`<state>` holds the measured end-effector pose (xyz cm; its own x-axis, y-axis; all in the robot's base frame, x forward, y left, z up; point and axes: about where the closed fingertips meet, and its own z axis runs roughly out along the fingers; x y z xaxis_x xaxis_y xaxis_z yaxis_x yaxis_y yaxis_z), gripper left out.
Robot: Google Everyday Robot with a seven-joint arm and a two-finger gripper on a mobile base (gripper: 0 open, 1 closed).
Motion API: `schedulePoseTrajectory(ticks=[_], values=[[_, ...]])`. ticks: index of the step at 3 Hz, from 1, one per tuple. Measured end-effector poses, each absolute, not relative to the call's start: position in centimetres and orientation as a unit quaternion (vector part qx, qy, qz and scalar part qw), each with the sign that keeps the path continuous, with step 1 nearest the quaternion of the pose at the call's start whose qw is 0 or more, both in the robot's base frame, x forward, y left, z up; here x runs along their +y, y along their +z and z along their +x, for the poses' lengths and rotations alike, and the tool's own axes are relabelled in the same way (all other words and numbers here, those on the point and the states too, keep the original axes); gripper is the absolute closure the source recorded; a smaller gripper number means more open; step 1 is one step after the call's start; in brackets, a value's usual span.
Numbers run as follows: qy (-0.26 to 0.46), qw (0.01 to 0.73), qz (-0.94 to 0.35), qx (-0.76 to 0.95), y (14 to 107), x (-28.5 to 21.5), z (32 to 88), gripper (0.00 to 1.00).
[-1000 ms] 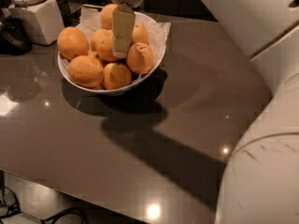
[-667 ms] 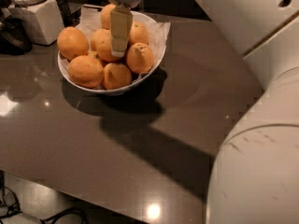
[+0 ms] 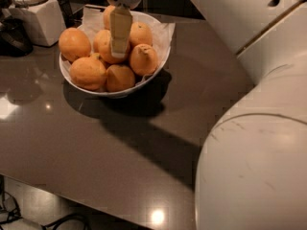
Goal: Pick orange from white bowl
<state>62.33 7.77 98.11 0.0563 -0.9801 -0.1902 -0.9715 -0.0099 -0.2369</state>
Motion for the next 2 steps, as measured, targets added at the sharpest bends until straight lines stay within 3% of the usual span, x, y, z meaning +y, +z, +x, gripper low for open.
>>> schedulePoseTrajectory(ticks=[1, 2], values=[[-0.008, 0.149, -0.714, 0.684, 97.57, 8.03, 62.79, 0.22], [-0.003, 0.144, -0.717, 0.682, 97.02, 8.2, 63.17, 0.19]])
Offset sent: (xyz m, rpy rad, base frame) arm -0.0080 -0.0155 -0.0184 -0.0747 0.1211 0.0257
